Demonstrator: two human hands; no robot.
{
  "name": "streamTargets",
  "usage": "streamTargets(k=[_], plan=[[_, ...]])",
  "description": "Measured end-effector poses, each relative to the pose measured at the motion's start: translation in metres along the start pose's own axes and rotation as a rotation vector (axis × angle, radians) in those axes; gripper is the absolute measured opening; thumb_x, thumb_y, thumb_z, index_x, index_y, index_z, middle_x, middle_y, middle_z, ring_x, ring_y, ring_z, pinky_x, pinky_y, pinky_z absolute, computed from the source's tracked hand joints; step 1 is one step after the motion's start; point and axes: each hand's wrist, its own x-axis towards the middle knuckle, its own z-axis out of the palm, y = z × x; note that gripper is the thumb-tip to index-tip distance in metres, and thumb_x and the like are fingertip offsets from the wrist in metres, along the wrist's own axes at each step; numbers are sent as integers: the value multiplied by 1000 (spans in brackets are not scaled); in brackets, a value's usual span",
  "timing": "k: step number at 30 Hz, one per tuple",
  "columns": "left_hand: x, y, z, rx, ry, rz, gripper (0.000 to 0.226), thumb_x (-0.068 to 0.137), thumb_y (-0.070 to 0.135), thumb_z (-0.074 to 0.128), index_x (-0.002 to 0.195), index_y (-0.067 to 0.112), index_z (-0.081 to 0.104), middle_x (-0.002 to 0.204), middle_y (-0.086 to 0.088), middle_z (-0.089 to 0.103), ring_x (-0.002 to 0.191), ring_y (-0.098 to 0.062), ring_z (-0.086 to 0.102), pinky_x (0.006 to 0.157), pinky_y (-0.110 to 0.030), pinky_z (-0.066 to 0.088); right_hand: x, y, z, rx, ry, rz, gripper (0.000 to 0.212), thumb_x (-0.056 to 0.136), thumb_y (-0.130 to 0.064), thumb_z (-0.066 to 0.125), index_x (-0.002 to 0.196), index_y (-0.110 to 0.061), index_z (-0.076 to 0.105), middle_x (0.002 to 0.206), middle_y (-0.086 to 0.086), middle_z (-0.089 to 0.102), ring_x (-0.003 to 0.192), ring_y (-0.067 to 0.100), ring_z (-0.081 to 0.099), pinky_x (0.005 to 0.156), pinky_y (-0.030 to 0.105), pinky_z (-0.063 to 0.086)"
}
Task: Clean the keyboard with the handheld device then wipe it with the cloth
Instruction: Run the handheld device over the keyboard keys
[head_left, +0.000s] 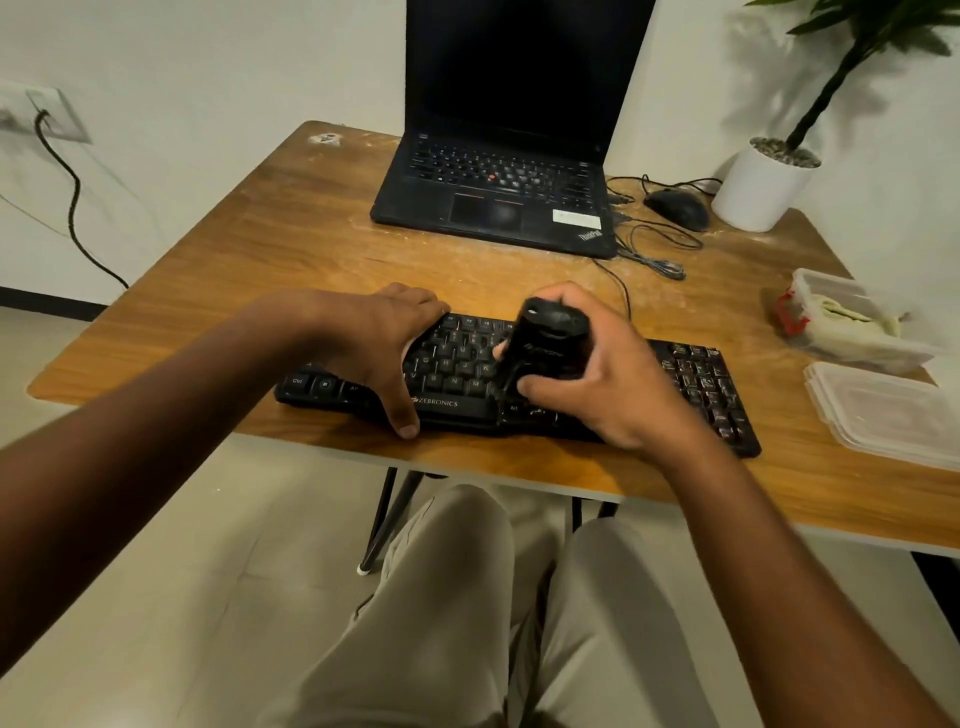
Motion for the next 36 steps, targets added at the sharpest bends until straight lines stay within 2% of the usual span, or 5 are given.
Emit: streamTargets(k=[9, 18, 25, 32, 36], plan=[[-2, 2, 0, 0, 1, 6, 138, 61, 49, 93, 163, 22, 3, 165, 3, 13, 151, -19, 13, 123, -39, 20, -35, 9, -53, -229, 28, 67, 51, 77, 0, 80, 113, -32, 62, 108, -5, 74, 102, 6, 69, 91, 37, 57], [0, 0, 0, 4, -5, -5, 143, 58, 52, 94, 163, 24, 1, 165, 4, 11, 151, -19, 11, 123, -41, 19, -23, -2, 19, -179, 12, -109, 50, 79, -8, 82, 118, -34, 66, 107, -16, 71, 105, -2, 64, 89, 21, 57], [1, -1, 1, -10, 8, 7, 141, 58, 50, 94, 163, 23, 4, 165, 4, 13, 151, -18, 14, 125, -41, 21, -51, 20, -27, -307, 70, -46, 49, 76, -12, 80, 117, -35, 66, 108, -8, 74, 98, 12, 71, 81, 44, 61], [3, -2, 0, -3, -1, 6, 142, 58, 52, 94, 163, 23, 3, 164, 5, 13, 150, -18, 13, 124, -42, 20, -36, 6, 19, -208, 85, -179, 47, 78, -6, 81, 118, -27, 69, 105, -9, 74, 100, 8, 71, 88, 34, 59], [3, -2, 1, -11, -5, 7, 143, 58, 52, 94, 163, 24, 2, 165, 7, 11, 151, -18, 12, 124, -42, 20, -40, 14, 5, -248, 64, -124, 49, 78, -7, 80, 119, -30, 68, 106, -11, 74, 102, 7, 69, 90, 35, 58]])
